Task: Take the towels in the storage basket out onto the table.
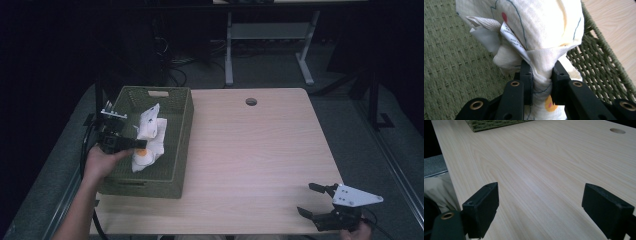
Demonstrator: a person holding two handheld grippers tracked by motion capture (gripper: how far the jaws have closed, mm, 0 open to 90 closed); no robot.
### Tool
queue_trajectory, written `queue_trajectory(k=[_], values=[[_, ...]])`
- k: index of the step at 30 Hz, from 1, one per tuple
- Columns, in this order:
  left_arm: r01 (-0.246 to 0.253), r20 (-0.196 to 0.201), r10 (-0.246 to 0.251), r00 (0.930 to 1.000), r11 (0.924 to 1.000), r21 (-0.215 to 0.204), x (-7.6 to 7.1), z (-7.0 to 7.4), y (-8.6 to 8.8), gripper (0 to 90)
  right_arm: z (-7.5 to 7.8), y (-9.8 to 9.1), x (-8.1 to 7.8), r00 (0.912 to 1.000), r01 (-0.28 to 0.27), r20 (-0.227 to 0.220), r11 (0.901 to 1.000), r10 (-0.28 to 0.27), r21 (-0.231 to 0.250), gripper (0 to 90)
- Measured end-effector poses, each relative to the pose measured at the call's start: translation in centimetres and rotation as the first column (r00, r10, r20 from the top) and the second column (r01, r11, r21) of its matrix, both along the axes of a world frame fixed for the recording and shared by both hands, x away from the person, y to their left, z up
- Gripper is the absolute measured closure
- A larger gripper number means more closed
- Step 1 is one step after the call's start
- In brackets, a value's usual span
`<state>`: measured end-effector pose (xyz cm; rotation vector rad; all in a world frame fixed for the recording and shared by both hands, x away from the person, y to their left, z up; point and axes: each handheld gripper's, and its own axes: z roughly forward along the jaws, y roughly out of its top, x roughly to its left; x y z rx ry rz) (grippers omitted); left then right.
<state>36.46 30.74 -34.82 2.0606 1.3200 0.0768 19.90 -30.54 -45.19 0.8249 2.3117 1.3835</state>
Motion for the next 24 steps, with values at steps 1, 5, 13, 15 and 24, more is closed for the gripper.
queue_trajectory(k=[1,5,13,15,24], values=[[0.001,-0.001,-0.001,1.0000,1.0000,-0.006,-0.04,-0.02,0.01,75.5,0.01,0.01,-0.03,1.0000,0.002,-0.004,1.0000,-0.002,0.000,13.8],[0.002,0.002,-0.002,1.0000,0.9993,-0.038,-0.07,-0.14,0.23,75.5,0.02,0.00,-0.04,1.0000,0.003,-0.003,1.0000,-0.003,0.002,13.8],[0.009,0.016,-0.008,0.9998,0.9932,-0.116,-0.12,0.02,0.58,75.4,0.07,-0.10,-0.02,1.0000,0.004,0.000,1.0000,-0.004,0.006,13.8],[0.007,0.023,-0.004,0.9997,0.9900,-0.141,-0.18,0.15,0.61,75.4,0.08,-0.11,-0.02,1.0000,0.004,-0.001,1.0000,-0.004,0.008,13.8],[0.016,0.039,-0.007,0.9992,0.9686,-0.248,-0.38,0.39,0.63,75.4,0.13,-0.14,-0.03,1.0000,0.006,0.006,0.9999,-0.006,0.011,13.8]])
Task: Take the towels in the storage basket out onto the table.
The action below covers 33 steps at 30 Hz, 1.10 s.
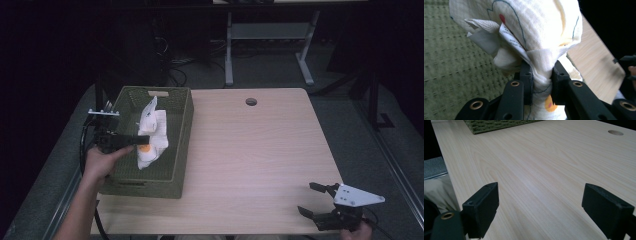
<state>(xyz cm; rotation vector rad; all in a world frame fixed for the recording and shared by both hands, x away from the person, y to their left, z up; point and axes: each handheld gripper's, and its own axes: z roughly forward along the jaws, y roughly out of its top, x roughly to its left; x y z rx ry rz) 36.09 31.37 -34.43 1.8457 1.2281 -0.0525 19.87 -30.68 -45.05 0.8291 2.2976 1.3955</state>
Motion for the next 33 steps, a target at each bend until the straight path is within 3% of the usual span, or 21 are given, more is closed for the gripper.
queue_trajectory(k=[14,21,33], values=[[0.002,0.023,0.000,0.9997,0.9968,-0.080,-0.4,0.9,0.1,75.4,0.0,-0.1,0.0,1.0000,0.007,0.000,1.0000,-0.007,0.004,13.8],[0.012,0.030,-0.008,0.9995,0.9912,-0.132,-0.3,1.4,0.0,75.4,-0.1,-0.2,0.2,0.9999,0.010,-0.002,0.9999,-0.010,0.011,13.8],[0.056,0.056,-0.048,0.9973,0.9864,-0.155,-0.5,2.3,-1.0,75.4,0.0,-0.1,0.1,1.0000,0.007,0.005,1.0000,-0.007,0.007,13.8]])
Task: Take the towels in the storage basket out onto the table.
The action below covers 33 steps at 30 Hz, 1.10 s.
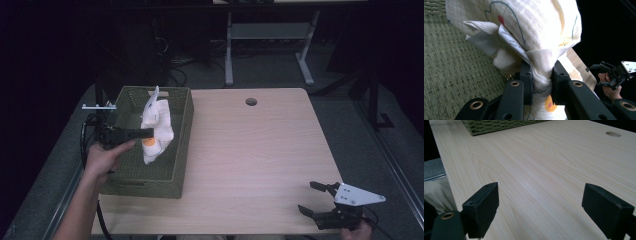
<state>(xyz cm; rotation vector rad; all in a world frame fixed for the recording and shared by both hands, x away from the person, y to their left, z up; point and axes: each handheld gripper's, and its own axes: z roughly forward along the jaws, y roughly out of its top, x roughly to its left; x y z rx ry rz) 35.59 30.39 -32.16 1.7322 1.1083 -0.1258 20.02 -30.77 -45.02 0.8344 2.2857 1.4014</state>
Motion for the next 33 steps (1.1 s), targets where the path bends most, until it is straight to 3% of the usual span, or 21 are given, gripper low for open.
queue_trajectory(k=[11,23,33], values=[[0.060,0.034,-0.059,0.9976,0.9978,-0.027,-0.2,1.1,-1.6,75.4,0.1,0.2,0.0,1.0000,-0.006,0.006,1.0000,0.006,-0.006,13.8],[0.111,0.045,-0.110,0.9928,0.9937,-0.015,0.1,1.7,-4.0,75.4,0.1,0.1,0.0,1.0000,-0.003,0.000,1.0000,0.003,-0.003,13.8],[0.152,0.031,-0.152,0.9880,0.9884,0.000,0.6,1.5,-6.5,75.4,0.2,0.1,0.0,1.0000,-0.004,0.002,1.0000,0.004,0.003,13.8]])
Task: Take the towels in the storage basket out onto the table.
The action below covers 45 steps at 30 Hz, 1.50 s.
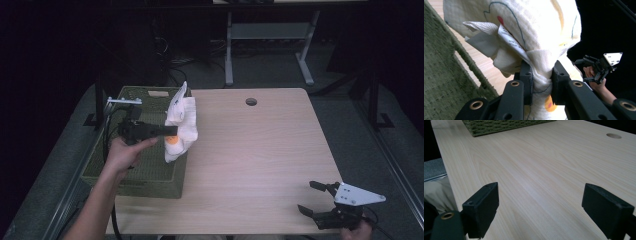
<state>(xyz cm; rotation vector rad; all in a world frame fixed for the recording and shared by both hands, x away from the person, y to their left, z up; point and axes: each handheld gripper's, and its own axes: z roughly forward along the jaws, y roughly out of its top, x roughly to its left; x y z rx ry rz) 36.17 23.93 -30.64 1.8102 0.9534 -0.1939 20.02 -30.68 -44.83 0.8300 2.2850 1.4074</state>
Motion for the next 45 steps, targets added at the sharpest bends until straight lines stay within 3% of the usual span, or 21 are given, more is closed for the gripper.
queue_trajectory(k=[20,45], values=[[0.055,-0.007,-0.055,0.9985,0.9982,0.024,0.8,-0.2,-4.2,75.3,0.1,-0.1,0.0,1.0000,-0.003,0.005,1.0000,0.003,0.006,13.8],[0.152,-0.033,-0.151,0.9881,0.9864,0.062,2.2,-1.7,-10.8,75.3,0.2,-0.3,0.0,0.9998,-0.007,0.018,0.9999,0.007,0.014,13.8]])
